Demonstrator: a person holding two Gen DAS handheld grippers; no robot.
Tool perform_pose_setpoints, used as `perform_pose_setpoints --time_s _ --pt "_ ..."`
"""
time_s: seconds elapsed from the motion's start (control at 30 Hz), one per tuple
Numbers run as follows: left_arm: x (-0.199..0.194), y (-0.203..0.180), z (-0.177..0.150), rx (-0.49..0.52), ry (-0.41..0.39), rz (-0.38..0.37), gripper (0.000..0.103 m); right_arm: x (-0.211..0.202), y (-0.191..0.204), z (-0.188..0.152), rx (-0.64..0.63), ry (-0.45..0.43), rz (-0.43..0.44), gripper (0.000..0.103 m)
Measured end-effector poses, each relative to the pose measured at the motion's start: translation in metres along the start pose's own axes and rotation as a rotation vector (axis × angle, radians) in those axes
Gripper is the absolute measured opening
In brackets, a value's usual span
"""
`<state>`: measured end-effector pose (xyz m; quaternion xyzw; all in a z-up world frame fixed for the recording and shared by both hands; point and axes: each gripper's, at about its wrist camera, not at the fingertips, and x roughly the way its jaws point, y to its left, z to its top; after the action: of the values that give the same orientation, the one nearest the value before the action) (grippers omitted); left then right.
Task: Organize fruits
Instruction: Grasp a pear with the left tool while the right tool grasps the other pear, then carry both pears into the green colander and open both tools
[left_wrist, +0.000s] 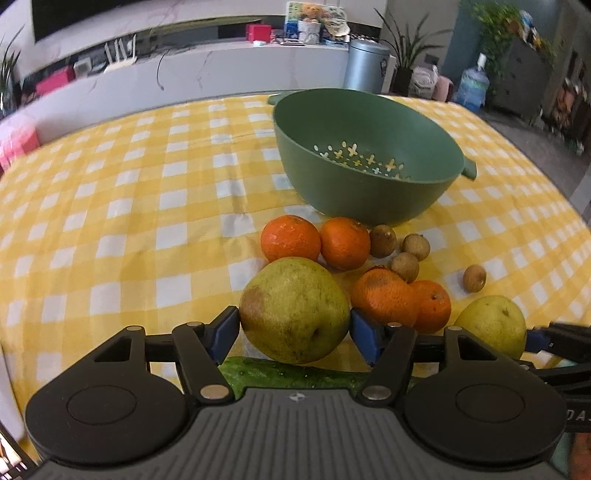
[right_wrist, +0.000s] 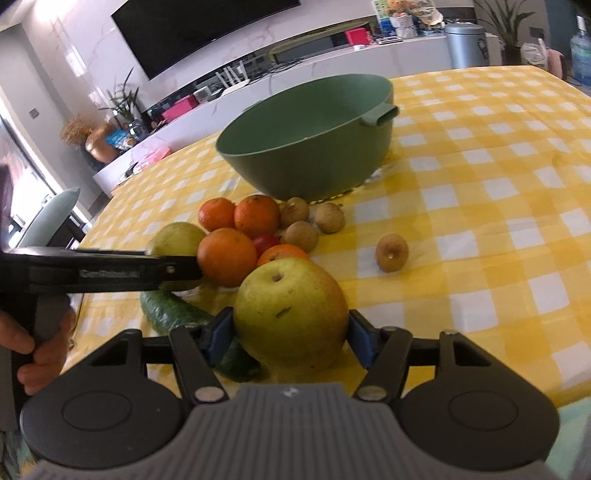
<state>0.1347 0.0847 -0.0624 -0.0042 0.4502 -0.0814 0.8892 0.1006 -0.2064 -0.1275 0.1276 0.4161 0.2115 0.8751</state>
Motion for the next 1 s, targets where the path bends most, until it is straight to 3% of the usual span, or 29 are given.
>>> perform_pose_setpoints --time_s 0.27,0.5,0.57,0.83,1.0 --pt "0.005 0.004 0.002 -0.023 0.013 -0.011 0.076 -0.001 -0.006 0.0 0.055 0.013 -0.021 0.062" --pt "0.016 0.012 0.002 -0.074 0.033 -0.057 0.084 -0.001 -0.007 -0.002 0.065 0.013 -0.021 0.062" --pt "0.017 0.01 0.002 -0.064 0.04 -0.068 0.08 -0.001 -0.007 -0.002 0.066 0.012 -0.021 0.062" --pt "0.013 0.005 0.0 -0.038 0.018 -0.029 0.079 -0.001 -0.009 -0.001 0.067 0.012 -0.019 0.062" --pt "-0.003 0.01 0.002 -0.081 -0.035 -0.02 0.079 -0.006 -0.007 -0.002 0.058 -0.001 -0.024 0.062"
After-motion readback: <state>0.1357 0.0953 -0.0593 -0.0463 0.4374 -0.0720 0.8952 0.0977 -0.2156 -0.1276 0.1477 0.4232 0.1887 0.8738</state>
